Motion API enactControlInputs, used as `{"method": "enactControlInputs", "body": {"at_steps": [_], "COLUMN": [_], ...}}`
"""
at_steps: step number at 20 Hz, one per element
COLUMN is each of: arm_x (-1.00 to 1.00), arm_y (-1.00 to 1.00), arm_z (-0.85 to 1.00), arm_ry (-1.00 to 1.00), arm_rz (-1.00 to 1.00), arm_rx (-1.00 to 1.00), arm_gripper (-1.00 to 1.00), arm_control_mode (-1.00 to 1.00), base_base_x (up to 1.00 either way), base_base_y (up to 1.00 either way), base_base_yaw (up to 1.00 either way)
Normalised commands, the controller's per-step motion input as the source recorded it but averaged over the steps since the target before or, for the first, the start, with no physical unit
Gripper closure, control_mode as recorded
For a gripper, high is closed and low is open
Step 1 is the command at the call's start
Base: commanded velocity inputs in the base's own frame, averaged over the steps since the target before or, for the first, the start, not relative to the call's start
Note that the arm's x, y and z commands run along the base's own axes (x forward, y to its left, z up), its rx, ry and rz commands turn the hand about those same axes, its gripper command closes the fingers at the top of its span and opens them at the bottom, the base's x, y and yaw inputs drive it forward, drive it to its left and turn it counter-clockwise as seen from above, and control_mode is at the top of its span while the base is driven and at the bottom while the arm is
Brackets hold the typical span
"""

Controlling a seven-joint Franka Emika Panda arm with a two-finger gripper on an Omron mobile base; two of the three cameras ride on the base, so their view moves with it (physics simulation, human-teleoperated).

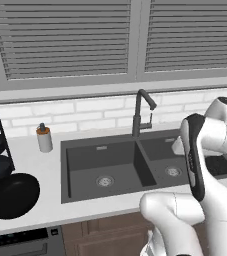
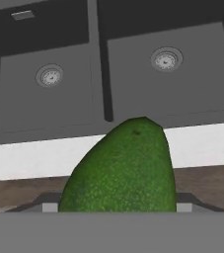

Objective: Pick the avocado from the sink and place it in the bowl. Then pick the bowl and place it in the microwave. Then close the microwave door and press the start button.

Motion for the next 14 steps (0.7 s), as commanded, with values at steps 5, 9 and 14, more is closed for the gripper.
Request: {"method": "enactControlInputs", "body": {"at_steps": [5, 9, 14], "arm_x": [-0.38, -0.60, -0.06], "arm_y": [0.94, 0.67, 1.00], "arm_z": [-0.01, -0.02, 0.32], "arm_ry": [0.00, -0.03, 0.00], "arm_rz": [0.04, 0.20, 0.11], "arm_rx": [-0.03, -0.01, -0.01], "arm_gripper": [1.00, 1.00, 1.00], "arm_control_mode": [-1.00, -1.00, -1.00], "base_base_x": [0.00, 0.00, 0.00], "base_base_y": [0.00, 0.00, 0.00], "base_base_yaw": [0.00, 0.00, 0.00]}}
